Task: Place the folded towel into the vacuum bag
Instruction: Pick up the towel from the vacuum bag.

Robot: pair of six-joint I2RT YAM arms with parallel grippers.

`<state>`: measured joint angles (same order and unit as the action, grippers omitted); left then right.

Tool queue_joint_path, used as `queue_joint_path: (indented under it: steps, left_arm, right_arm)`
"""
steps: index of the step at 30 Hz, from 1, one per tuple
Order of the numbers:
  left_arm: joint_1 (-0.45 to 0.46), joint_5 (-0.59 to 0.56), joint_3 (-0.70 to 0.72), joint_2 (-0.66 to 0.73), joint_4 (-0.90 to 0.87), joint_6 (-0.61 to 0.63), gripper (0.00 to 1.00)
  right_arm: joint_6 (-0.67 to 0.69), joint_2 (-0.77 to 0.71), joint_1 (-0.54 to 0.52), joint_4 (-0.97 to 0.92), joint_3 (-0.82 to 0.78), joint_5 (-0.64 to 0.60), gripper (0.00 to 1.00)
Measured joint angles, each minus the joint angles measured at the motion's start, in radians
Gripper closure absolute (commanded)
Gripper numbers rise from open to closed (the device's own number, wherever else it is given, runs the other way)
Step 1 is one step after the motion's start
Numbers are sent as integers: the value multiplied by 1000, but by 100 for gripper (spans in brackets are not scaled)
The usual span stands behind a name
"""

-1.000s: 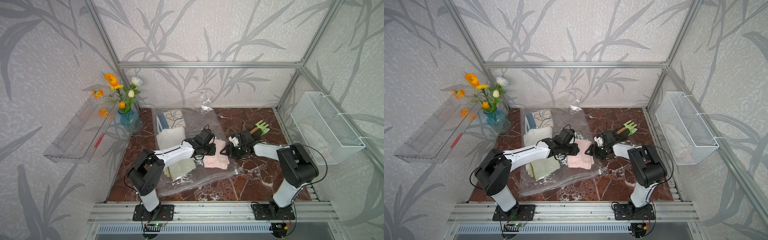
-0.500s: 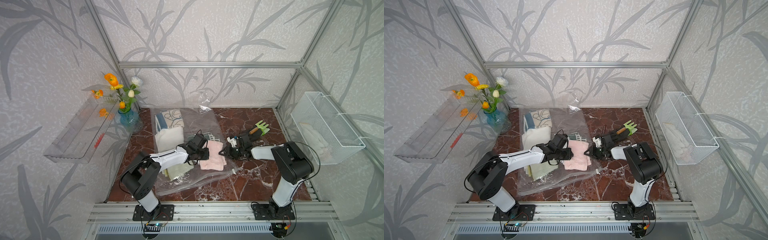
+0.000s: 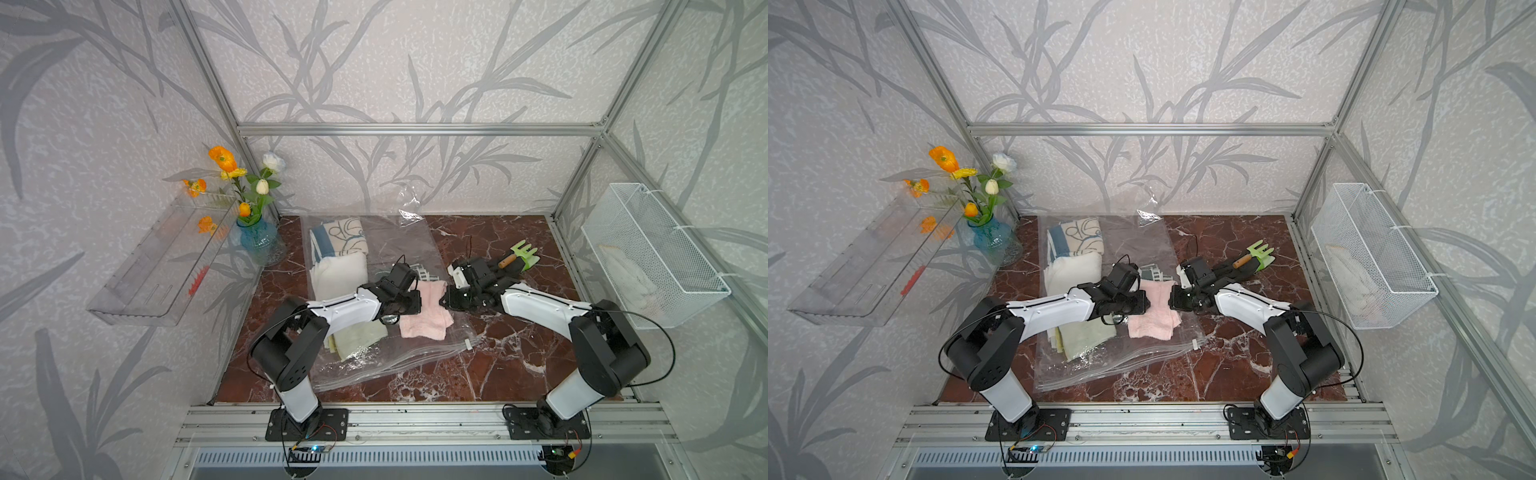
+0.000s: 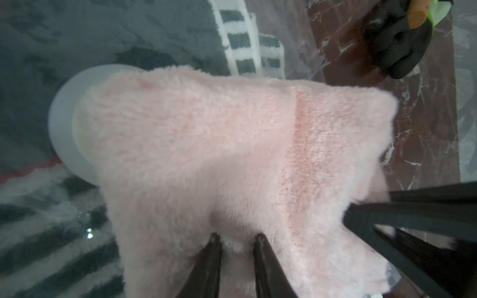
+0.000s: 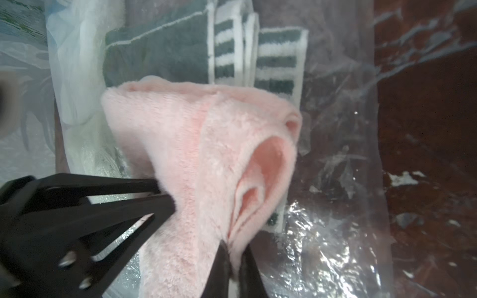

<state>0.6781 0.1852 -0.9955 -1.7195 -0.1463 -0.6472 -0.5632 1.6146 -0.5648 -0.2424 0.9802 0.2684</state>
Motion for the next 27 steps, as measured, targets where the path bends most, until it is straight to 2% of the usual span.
queue_joint_path:
  steps: [4, 10, 18, 23, 27]
  left_arm:
    - [-5, -7, 43, 37, 28, 0, 75]
    - [-18, -1, 97, 80, 47, -11, 75]
    - [-68, -33, 243, 332, -31, -60, 75]
    - [-77, 5, 316, 275, 26, -91, 75]
    - [-77, 44, 331, 243, 81, -109, 75]
  right_arm:
    - [34, -3, -87, -105, 82, -129, 95]
    - [45, 47, -201, -220, 217, -259, 97]
    - [89, 105, -240, -278, 242, -418, 98]
    - [115, 157, -312, -305, 317, -469, 98]
    - [100, 197, -361, -282, 366, -445, 95]
